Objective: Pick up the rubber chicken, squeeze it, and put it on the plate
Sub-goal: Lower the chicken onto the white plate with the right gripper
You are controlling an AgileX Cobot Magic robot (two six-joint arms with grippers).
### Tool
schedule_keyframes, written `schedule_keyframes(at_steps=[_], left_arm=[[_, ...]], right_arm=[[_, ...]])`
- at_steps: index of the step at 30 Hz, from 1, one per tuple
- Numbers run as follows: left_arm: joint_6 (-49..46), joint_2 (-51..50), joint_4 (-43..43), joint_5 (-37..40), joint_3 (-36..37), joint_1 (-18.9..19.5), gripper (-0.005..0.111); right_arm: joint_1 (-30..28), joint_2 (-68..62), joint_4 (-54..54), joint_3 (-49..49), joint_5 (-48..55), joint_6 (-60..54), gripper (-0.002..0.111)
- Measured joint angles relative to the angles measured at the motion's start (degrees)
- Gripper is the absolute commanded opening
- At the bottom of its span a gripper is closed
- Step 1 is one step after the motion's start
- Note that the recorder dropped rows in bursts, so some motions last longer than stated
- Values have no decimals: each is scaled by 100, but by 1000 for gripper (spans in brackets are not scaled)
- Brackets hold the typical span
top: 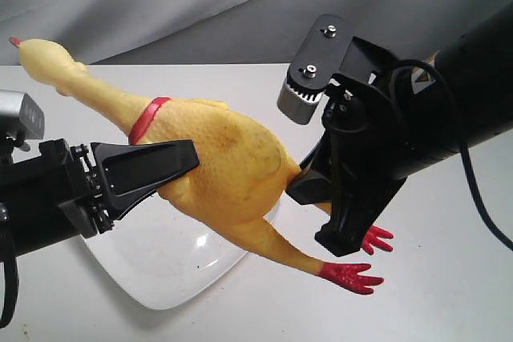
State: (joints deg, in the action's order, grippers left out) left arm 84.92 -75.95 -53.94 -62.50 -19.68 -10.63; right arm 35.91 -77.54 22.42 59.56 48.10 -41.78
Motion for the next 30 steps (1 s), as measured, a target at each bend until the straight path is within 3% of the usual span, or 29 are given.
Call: schedule_keyframes(at_steps=[4,6,7,15,25,27,30], left_arm=[[-44,0,-11,13,0,0,83],[-55,0,-48,29,0,0,100],[-55,0,-57,56,0,0,102],[231,34,-433,106,0,0,101],[2335,1254,-2748,-276,0,0,101],[2659,1632,-2875,-516,0,0,97],[2991,2209,-2877,-642,0,0,77]], right_arm=[[0,0,0,0,0,0,0],[0,0,0,0,0,0,0],[0,0,0,0,0,0,0],[0,0,-10,0,0,0,0],[0,-230,-793,170,-960,689,0],[0,-496,-793,318,-1011,723,0],[0,-1039,-761,635,-1034,723,0]])
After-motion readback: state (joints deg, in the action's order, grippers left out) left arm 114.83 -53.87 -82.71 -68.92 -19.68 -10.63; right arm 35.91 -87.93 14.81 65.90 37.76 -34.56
